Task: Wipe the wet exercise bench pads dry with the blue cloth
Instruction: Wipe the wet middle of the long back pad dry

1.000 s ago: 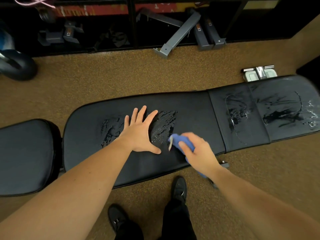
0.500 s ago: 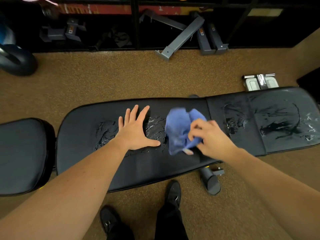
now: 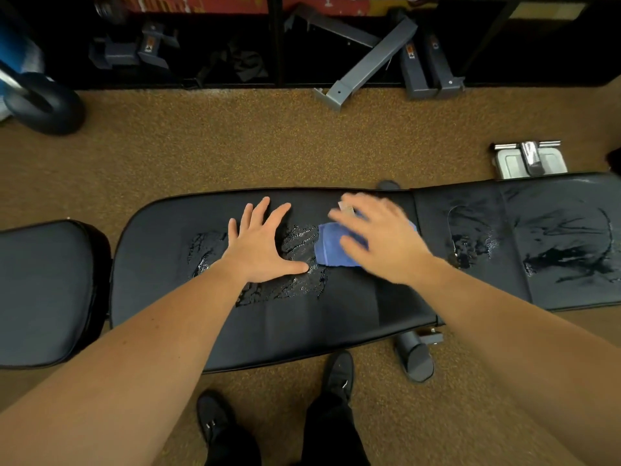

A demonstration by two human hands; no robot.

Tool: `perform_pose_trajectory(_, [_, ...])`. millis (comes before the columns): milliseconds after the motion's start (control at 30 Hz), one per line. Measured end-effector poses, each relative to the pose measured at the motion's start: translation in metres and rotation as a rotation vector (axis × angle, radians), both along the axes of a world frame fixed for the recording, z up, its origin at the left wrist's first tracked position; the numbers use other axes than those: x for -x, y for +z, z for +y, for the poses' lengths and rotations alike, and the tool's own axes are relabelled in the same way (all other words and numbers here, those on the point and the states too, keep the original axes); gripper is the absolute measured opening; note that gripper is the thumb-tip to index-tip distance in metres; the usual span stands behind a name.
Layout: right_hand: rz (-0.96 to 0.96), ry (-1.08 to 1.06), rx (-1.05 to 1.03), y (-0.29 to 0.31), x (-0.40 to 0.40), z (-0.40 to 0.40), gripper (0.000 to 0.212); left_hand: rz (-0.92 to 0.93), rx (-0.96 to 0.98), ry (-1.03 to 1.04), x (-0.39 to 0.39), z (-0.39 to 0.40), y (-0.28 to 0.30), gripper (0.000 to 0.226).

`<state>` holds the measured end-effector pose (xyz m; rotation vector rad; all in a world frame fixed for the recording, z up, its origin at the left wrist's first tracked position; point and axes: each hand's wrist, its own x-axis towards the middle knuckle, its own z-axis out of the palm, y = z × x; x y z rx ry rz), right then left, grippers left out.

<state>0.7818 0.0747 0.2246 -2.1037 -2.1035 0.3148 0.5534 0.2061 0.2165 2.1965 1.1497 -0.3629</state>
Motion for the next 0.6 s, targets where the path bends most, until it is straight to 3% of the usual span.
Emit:
perform_pose_trajectory(100, [-0.164,0.252,0.196,-0.028,-0.001,-0.007,0.057,0.008,0.002,-0.044,0.004,0.003,0.0,0.124])
perform_pose_trajectory(233, [-0.105,-0.125,0.134,-0.035,-0.016,0.03,0.052,0.102,0.041,-0.127,0.006,0.005,0.003,0.141])
perform_pose_trajectory(300, [-0.105,-0.212,0.153,-0.034,-0.012,0.045,0.054,0.161,0.038,-0.182,0.007,0.005,0.003,0.15])
perform_pose_trajectory(600, [-0.2,0.017,0.168,-0.031,0.021,0.002,0.055,0.21,-0.008,-0.266,0.011,0.0,0.004,0.156])
